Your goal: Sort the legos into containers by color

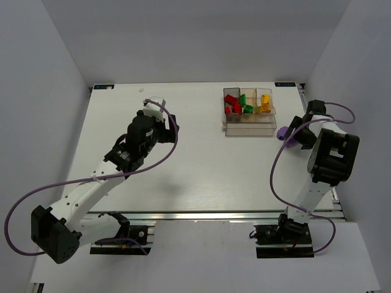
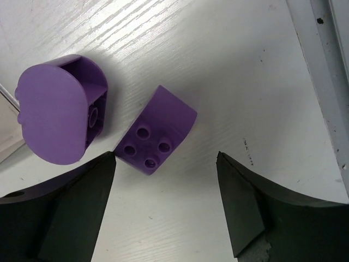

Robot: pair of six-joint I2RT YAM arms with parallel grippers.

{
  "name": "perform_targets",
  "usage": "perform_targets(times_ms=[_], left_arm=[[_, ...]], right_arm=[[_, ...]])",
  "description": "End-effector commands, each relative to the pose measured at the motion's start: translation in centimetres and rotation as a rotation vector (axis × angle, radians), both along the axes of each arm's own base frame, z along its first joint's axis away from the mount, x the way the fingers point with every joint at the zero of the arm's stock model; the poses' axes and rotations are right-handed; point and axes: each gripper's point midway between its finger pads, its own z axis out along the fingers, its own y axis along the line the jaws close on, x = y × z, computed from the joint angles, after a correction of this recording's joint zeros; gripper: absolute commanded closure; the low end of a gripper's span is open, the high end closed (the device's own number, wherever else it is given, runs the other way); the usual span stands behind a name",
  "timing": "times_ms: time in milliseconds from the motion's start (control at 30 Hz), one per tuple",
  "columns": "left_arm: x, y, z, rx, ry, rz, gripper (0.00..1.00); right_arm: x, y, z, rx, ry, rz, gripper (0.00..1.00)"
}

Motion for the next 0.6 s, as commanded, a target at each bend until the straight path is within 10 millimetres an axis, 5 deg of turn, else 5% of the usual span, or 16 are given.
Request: perform_targets(times_ms=[0, 567], left_arm=[[-0.3, 0.5, 0.9, -0.004, -0.026, 0.008, 0.1], [-0.1, 0.4, 0.2, 0.01, -0.01, 0.011, 0.1]], right_arm=[[1.3, -0.4, 1.9, 0.002, -0.084, -0.11, 0.19], [2.8, -0.8, -0.9, -0.007, -0.006, -0.154, 0.24]])
